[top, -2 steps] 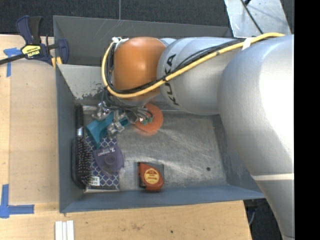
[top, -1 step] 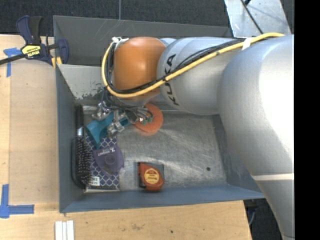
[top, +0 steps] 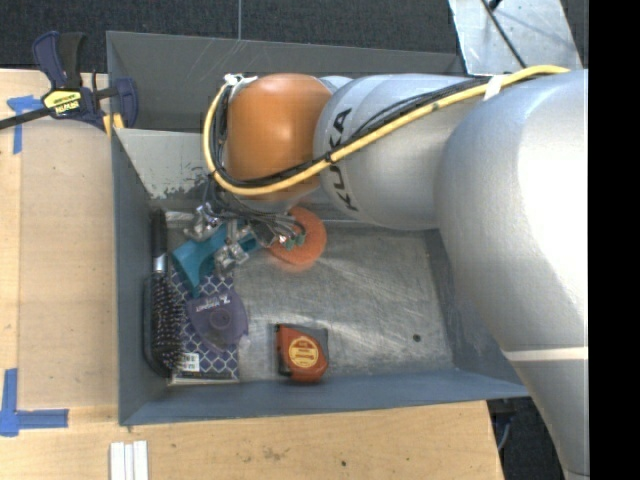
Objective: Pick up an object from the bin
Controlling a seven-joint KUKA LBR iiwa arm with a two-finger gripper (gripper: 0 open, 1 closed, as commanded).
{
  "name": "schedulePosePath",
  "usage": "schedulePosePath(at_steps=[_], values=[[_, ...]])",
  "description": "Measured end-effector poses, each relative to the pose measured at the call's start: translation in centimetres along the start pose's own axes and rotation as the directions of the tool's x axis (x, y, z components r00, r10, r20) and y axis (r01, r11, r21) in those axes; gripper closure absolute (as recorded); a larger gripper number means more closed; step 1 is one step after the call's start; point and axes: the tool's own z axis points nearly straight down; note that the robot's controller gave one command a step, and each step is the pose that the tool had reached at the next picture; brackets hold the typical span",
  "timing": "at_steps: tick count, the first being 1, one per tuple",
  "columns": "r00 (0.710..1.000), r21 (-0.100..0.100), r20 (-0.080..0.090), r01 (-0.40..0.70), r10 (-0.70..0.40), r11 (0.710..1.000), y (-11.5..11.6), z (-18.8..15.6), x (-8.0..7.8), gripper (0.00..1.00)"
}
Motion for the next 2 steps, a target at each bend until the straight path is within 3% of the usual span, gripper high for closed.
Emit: schedulePosePath(at_steps=[2], values=[[1.0, 0.0, 0.0, 0.0, 0.0, 1.0, 0.0, 0.0, 0.0, 1.0]])
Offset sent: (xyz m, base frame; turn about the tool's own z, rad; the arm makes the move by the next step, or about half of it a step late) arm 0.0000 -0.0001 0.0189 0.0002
